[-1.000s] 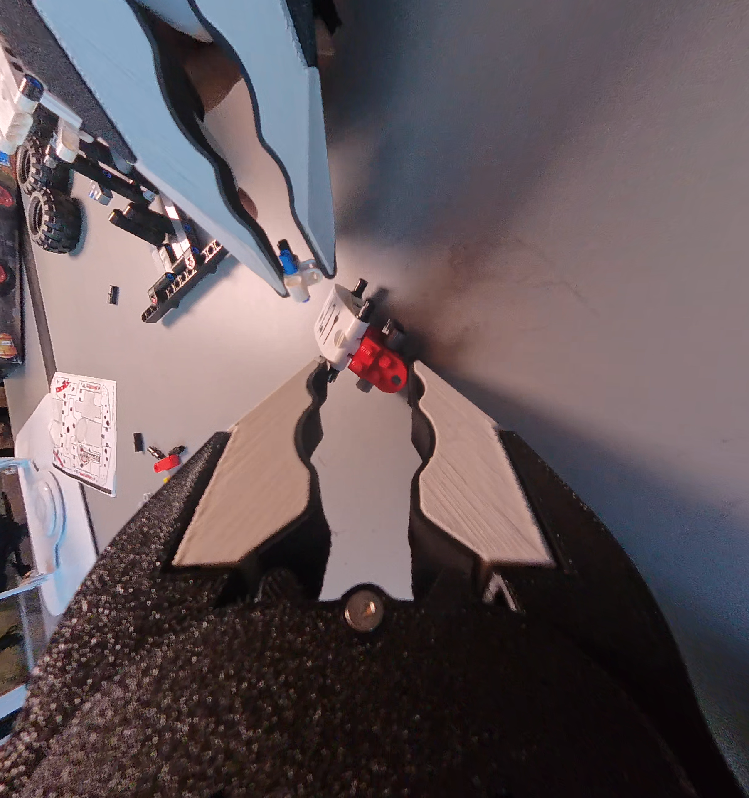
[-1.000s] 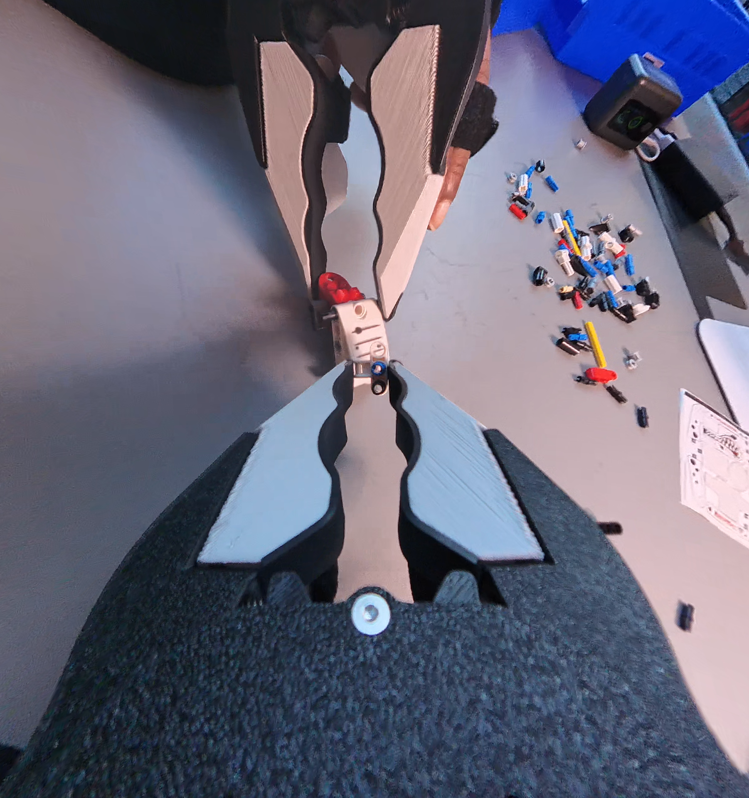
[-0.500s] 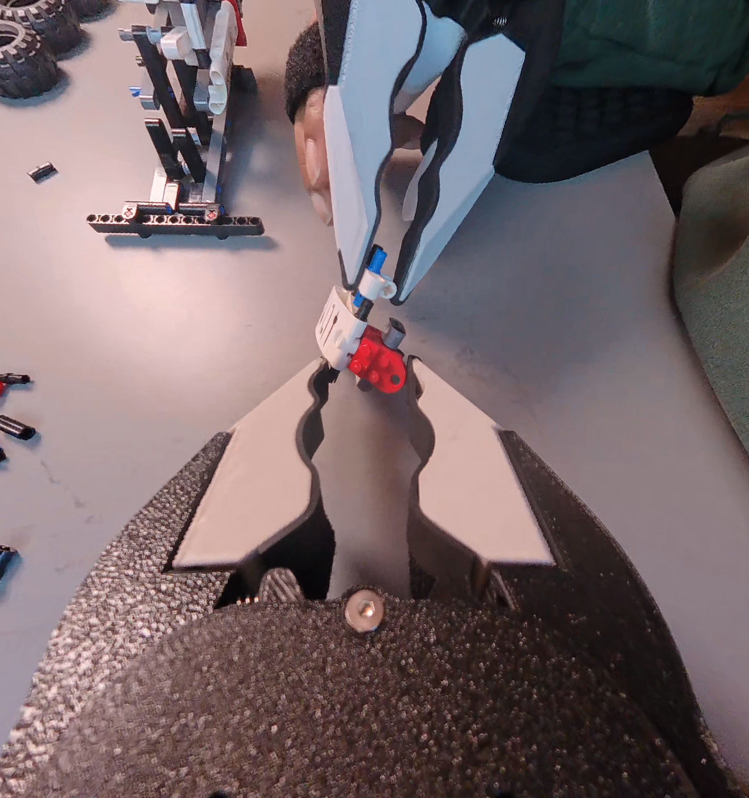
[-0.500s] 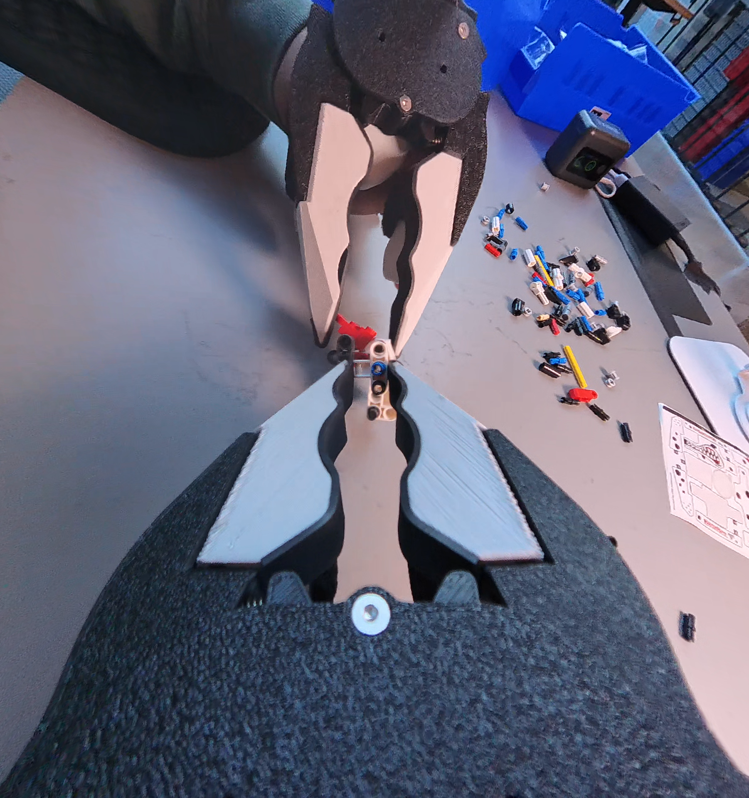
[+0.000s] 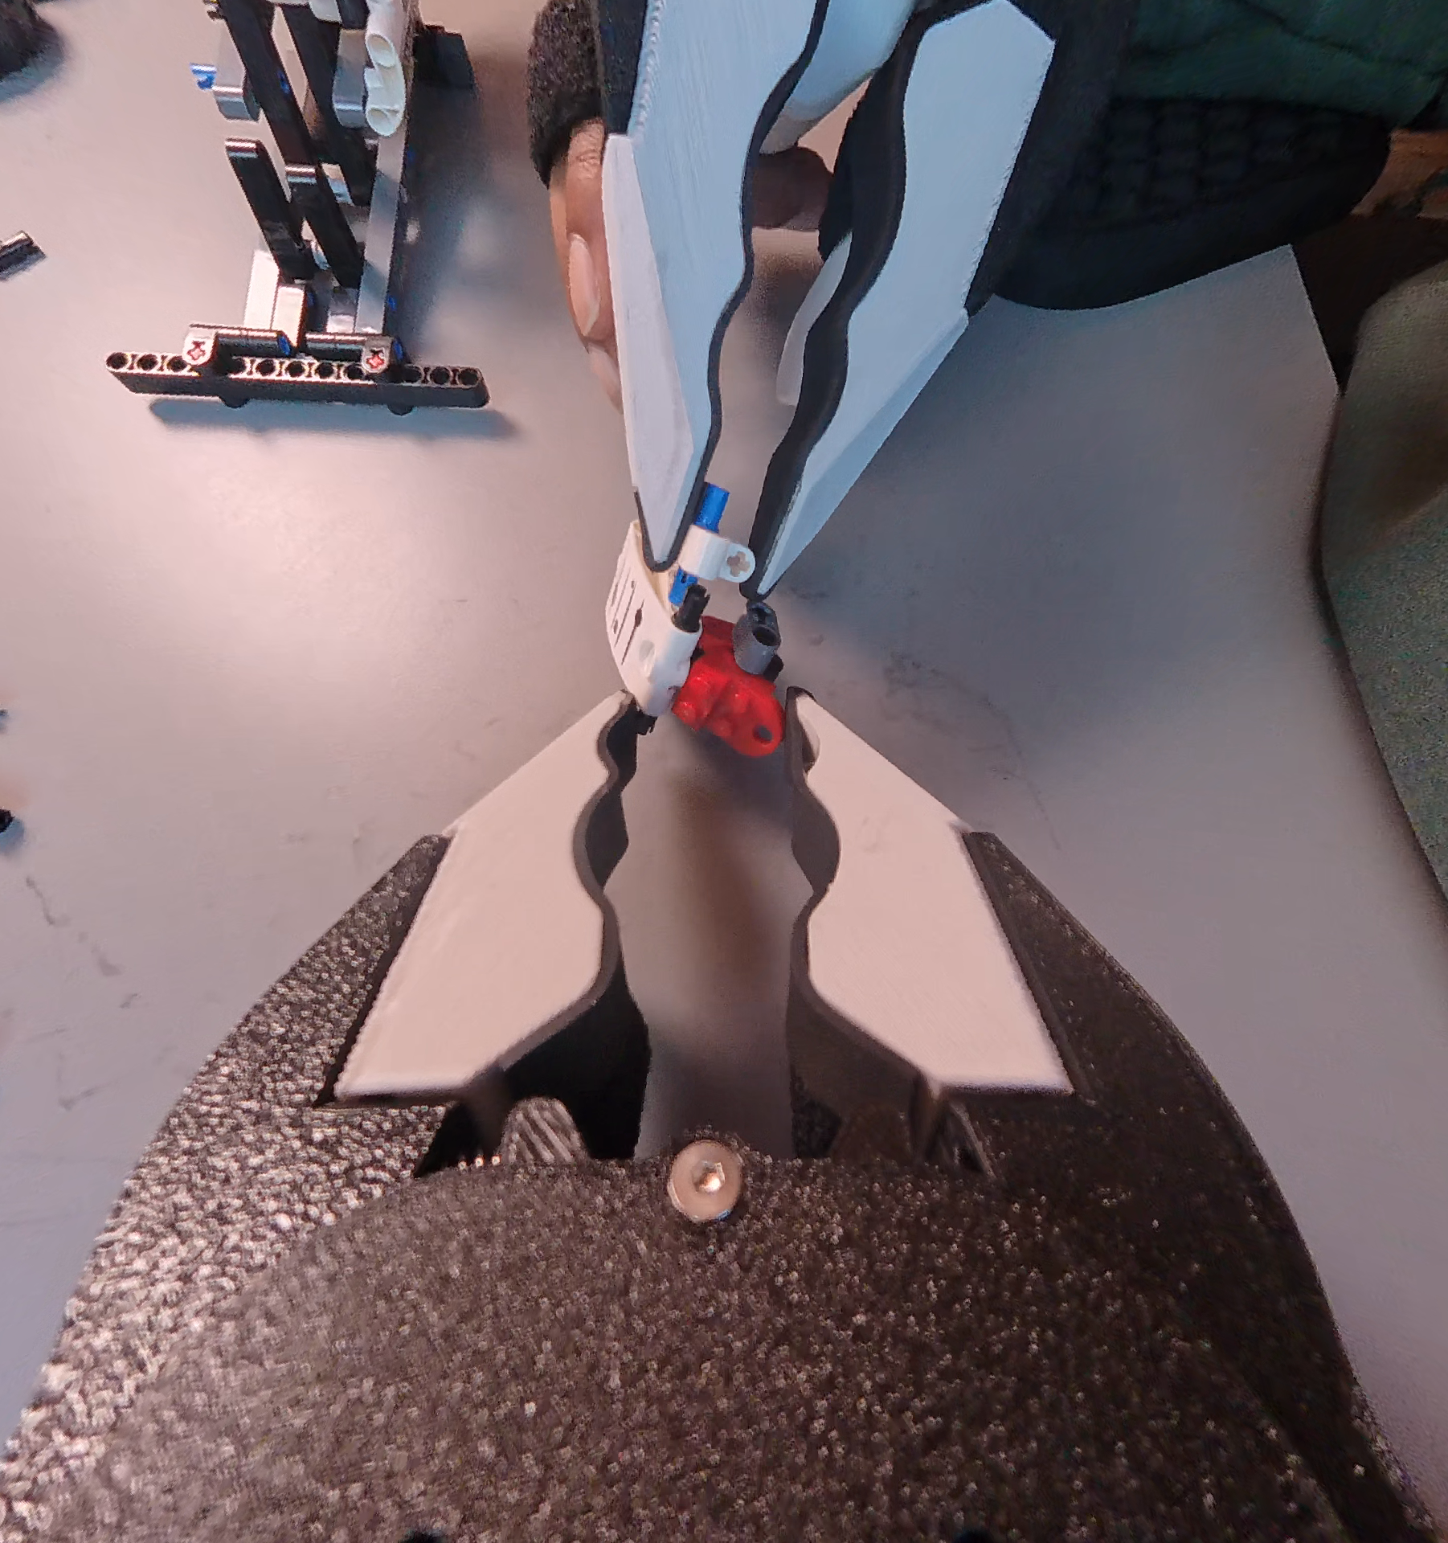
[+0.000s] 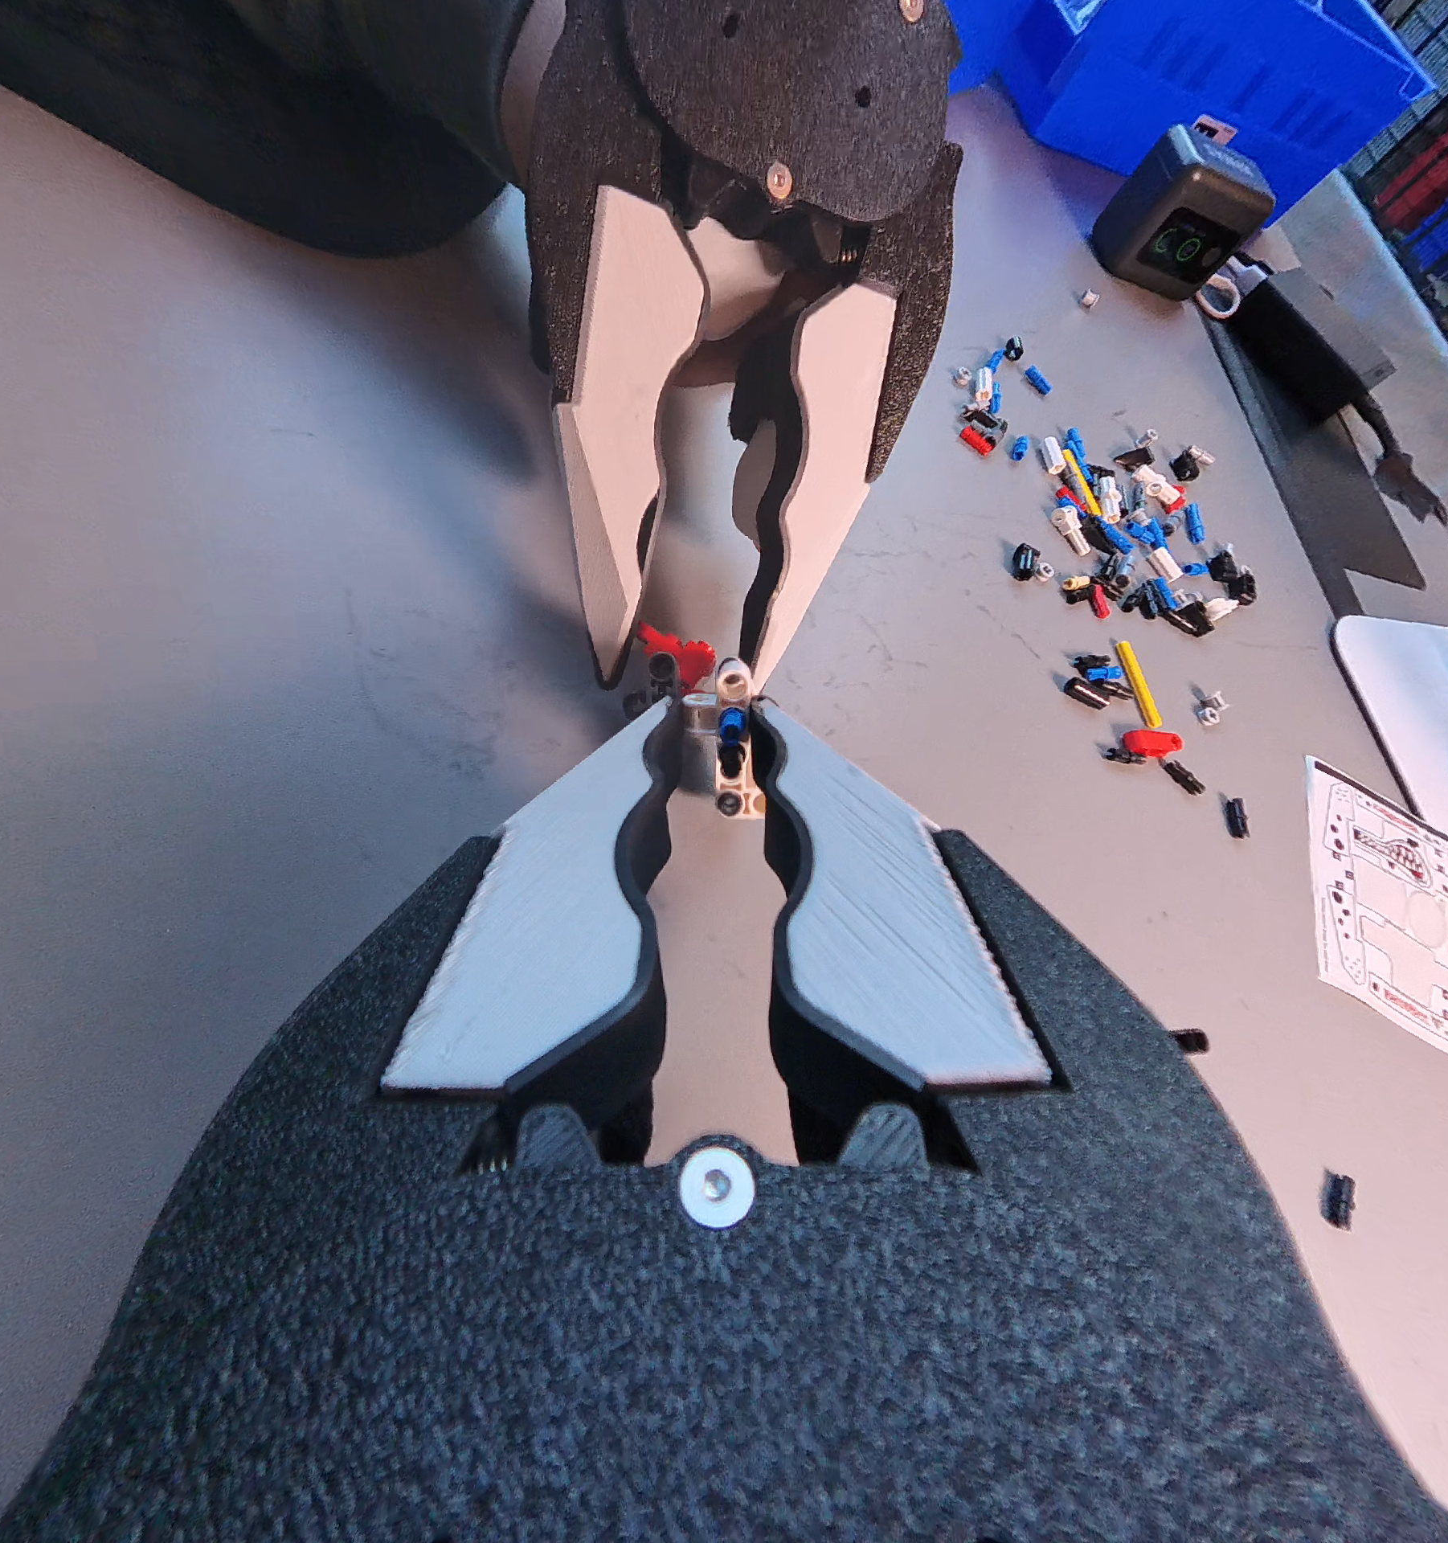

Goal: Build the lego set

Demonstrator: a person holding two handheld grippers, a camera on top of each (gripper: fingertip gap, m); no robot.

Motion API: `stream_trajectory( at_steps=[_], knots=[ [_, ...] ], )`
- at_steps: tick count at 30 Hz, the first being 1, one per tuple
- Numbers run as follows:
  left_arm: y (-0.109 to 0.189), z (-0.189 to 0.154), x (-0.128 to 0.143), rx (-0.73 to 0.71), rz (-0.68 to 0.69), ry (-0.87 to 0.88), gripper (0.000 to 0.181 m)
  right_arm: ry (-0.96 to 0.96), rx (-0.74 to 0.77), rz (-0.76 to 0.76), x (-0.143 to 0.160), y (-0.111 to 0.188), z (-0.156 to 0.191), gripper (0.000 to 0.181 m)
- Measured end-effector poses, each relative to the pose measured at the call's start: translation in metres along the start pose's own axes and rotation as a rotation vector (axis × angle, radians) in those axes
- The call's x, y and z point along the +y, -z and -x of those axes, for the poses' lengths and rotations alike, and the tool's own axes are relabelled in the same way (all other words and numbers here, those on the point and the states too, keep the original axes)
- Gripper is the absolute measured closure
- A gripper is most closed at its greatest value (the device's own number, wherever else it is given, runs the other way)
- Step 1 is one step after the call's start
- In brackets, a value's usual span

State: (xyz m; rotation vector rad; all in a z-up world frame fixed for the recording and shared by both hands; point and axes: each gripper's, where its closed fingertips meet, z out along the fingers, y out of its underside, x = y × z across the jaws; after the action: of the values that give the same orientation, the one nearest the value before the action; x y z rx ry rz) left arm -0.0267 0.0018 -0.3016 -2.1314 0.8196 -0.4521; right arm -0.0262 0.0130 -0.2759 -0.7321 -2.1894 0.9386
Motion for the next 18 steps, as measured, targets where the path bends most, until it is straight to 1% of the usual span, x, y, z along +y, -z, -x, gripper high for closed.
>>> stream_trajectory(
  at_steps=[3,11,14,18],
  knots=[
    [-0.002,0.001,0.000,-0.019,0.023,-0.003,0.147,0.006,0.002,0.032,0.001,0.001,-0.001,0.166],
    [-0.005,-0.001,0.000,-0.014,0.032,0.056,0.146,0.007,-0.007,0.064,0.003,0.001,-0.004,0.166],
    [-0.011,-0.004,0.006,-0.003,0.067,0.072,0.148,0.040,-0.042,0.115,0.007,0.000,-0.001,0.166],
    [-0.012,-0.006,0.007,-0.002,0.077,0.085,0.149,0.075,-0.075,0.161,0.006,-0.001,-0.001,0.166]
  ],
)
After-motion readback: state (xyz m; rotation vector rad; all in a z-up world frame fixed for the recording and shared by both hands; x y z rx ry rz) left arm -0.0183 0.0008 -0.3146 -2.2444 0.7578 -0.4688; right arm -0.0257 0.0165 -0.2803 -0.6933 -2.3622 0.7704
